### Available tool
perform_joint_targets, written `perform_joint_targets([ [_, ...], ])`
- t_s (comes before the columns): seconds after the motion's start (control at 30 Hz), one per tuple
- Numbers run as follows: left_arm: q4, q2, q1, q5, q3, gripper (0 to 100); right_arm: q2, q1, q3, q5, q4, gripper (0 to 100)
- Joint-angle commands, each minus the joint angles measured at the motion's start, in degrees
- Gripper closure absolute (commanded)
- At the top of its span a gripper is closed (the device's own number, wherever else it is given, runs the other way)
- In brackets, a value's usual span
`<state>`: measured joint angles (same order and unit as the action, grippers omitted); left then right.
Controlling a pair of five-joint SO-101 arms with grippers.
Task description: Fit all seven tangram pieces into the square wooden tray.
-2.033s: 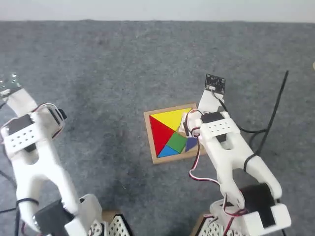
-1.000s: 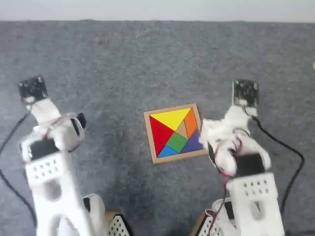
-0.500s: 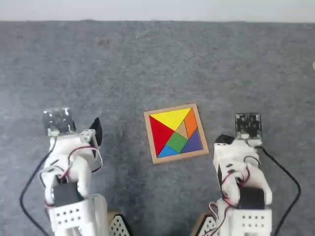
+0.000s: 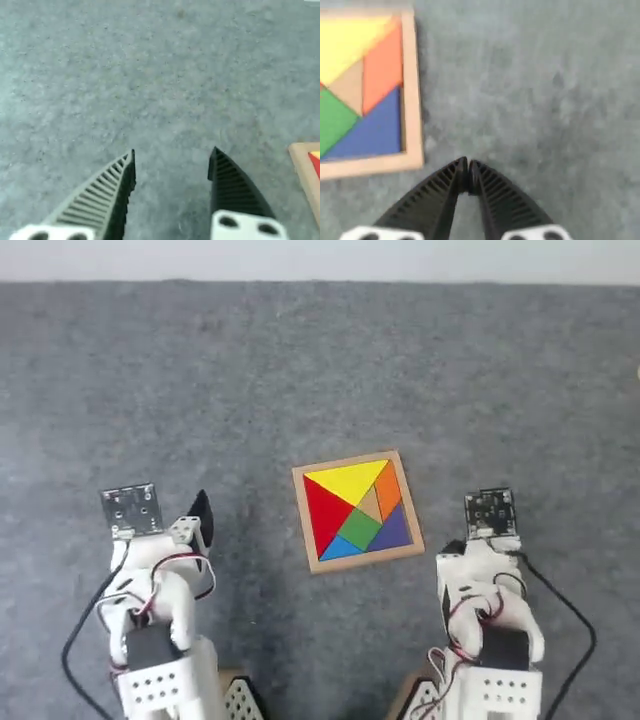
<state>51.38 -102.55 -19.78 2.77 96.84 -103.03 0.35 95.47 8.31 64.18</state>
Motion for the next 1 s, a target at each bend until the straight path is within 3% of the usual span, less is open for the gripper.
perform_joint_targets([
  [0.0, 3.25, 0.35, -0.26, -0.44, -0.31, 76, -0.92, 0.48, 0.88, 0.62, 0.31, 99.0],
  [0.17, 20.57, 0.09, -0.26, -0.26, -0.4, 76, -0.92, 0.48, 0.88, 0.62, 0.4, 99.0],
  [0.3, 20.22, -1.58, -0.18, -0.26, -0.4, 76, -0.92, 0.22, 0.88, 0.53, 2.33, 99.0],
  [0.43, 20.92, -1.67, -0.18, -0.26, -0.4, 76, -1.01, 0.22, 0.88, 0.35, 11.3, 98.9],
  [0.97, 20.92, -1.67, -0.18, -0.26, -0.4, 76, -0.92, 0.22, 0.88, 0.62, 10.86, 98.9],
])
